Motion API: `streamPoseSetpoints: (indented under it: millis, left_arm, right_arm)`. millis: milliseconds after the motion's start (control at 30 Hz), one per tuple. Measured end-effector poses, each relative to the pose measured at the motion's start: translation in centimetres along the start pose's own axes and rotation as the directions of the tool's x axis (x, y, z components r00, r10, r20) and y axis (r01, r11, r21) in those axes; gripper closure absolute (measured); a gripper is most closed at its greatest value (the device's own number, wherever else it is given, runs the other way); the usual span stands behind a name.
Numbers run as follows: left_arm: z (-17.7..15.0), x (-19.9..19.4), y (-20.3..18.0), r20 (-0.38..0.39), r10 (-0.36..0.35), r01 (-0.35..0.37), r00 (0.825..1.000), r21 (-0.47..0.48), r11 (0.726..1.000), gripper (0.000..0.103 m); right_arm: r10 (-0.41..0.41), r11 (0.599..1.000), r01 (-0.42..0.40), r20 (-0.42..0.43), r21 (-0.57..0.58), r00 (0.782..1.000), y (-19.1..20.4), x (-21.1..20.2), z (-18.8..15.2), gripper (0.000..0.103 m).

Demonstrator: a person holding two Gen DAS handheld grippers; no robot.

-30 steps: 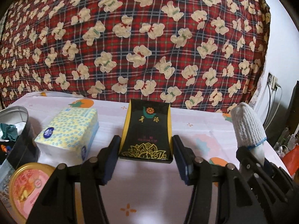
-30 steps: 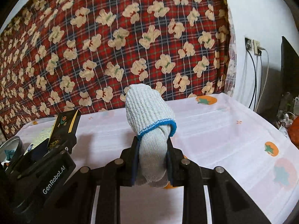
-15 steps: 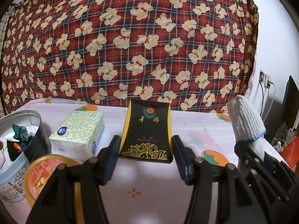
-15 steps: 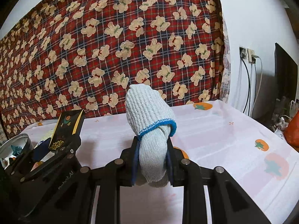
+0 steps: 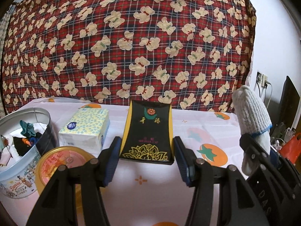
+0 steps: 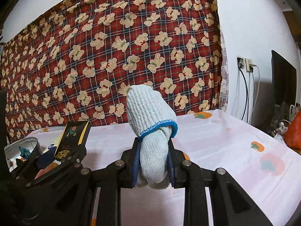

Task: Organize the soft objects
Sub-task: 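Lift and carry the box and glove over the tin with both tools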

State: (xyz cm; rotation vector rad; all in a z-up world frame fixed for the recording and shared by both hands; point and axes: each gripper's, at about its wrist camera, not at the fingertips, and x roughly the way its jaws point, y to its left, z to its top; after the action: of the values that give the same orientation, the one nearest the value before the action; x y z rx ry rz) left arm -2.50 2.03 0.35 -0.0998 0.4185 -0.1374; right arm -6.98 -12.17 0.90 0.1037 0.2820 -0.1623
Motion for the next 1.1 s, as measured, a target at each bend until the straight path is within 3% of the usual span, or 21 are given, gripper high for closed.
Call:
streamPoseSetpoints:
  millis: [300, 633, 1100]
  left_arm:
    - [-0.4, -1.5, 1.2, -0.002, -0.014, 0.014, 1.0, -0.018, 1.0, 0.048]
    - [-0.8, -4.0, 2.8, 0.054, -0.042, 0.043, 0.998, -0.029, 0.999, 0.048]
    - [-0.8, -6.1, 5.9, 0.11, -0.012, 0.015, 0.994, -0.021, 1.0, 0.048]
  right_arm:
    - [0.004, 1.0, -0.005, 0.009, 0.009, 1.0, 0.3, -0.9, -0.3, 0.076]
    - [-0.007, 1.0, 0.009, 0.074, -0.027, 0.997, 2.0, -2.9, -0.6, 0.076]
    - [0.028, 0.999, -0.025, 0.092, -0.033, 0.995, 4.5, -3.7, -1.0, 0.076]
